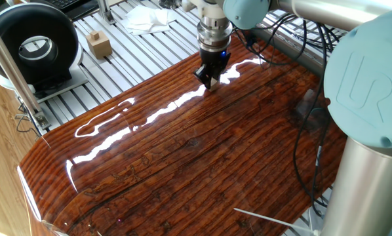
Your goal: Hold a small block with the gripper and sweep it from left to right on the table
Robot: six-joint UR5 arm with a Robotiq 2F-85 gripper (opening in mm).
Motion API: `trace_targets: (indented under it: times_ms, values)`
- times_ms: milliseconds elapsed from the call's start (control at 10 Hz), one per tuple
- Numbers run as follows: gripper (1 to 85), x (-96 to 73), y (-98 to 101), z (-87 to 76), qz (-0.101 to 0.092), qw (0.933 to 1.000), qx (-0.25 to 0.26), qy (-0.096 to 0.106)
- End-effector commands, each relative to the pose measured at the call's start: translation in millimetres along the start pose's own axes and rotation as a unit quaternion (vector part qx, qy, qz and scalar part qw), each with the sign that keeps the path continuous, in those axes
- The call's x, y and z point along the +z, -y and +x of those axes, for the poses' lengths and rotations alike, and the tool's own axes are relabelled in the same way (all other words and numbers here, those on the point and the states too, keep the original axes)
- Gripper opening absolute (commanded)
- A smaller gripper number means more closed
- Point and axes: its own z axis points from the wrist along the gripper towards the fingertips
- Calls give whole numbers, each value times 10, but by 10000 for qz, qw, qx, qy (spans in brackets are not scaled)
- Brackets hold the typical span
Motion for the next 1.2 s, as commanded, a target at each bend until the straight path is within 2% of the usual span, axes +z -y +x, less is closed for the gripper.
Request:
trace_targets:
  times_ms: [0,100,200,300,500,800,900,1100]
  values:
    - [10,-11,39,-23,49,9997,-222,42]
    - [10,-13,-49,-67,-118,9995,-242,132]
    - [10,-16,-87,-130,-188,9992,-254,256]
    - [10,-17,-95,-135,-201,9991,-269,266]
    - [10,-14,-45,-110,-106,9992,-334,216]
    - [10,-16,-45,-154,-100,9986,-418,300]
    - [10,-20,-56,-199,-117,9981,-454,388]
    - [10,-20,-105,-187,-213,9981,-435,370]
